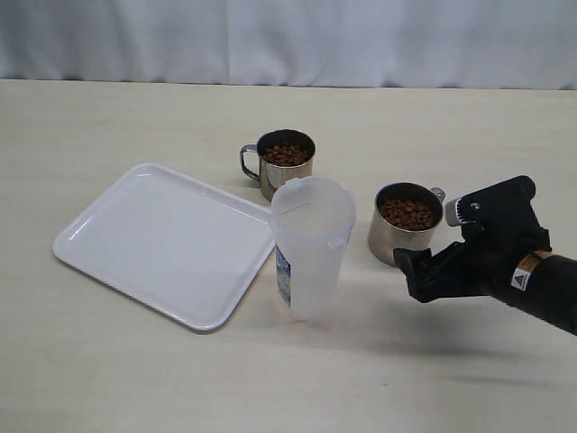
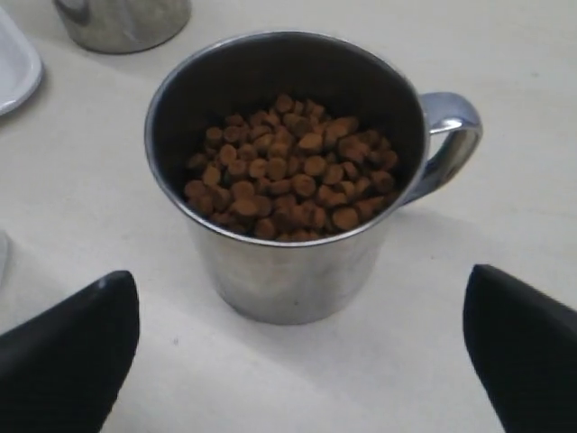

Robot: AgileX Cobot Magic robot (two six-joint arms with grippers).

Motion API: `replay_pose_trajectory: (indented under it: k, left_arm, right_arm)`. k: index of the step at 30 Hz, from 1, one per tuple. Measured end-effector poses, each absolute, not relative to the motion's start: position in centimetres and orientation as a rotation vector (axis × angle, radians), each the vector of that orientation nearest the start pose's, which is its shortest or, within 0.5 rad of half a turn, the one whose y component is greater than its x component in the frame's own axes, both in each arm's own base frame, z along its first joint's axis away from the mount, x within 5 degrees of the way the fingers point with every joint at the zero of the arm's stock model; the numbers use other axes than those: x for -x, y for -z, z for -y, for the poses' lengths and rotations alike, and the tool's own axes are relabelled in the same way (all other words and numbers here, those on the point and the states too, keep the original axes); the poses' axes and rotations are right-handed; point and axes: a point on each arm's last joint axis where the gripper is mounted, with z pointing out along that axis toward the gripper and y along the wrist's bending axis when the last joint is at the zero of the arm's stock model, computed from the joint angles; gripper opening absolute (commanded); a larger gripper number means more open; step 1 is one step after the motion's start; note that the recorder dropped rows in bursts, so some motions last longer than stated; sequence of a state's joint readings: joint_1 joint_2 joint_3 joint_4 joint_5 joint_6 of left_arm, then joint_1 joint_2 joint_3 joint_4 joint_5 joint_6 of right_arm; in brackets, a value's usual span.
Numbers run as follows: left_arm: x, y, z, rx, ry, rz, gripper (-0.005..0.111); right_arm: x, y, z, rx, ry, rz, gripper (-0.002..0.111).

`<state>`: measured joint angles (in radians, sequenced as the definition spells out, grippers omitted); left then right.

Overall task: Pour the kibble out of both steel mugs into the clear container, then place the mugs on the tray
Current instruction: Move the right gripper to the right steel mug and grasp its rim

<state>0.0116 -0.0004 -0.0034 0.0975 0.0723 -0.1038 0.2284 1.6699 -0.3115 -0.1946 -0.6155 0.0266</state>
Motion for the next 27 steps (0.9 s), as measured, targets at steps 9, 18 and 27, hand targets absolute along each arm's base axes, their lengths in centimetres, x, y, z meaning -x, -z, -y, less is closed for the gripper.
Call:
replay_pose_trajectory:
  k: [9,18,27]
  left_arm:
    - [-5.6,-20.8,-0.1,0.02,-0.009,-1.552,0.0]
    - [-5.6,-20.8,-0.1,0.02,-0.009,-1.552,0.0]
    - [-5.6,-20.8,-0.1,0.02,-0.009,-1.552,0.0]
  right_arm:
    - [-24.6,-10.2,-6.6,0.576,-0.245,-2.135,0.11]
    - [-27.9,-8.7,-7.3,0.593,-0.267,-2.12,0.105]
    - [-28.9,-7.2,-7.5,0.594,-0.306,-2.086,0.1]
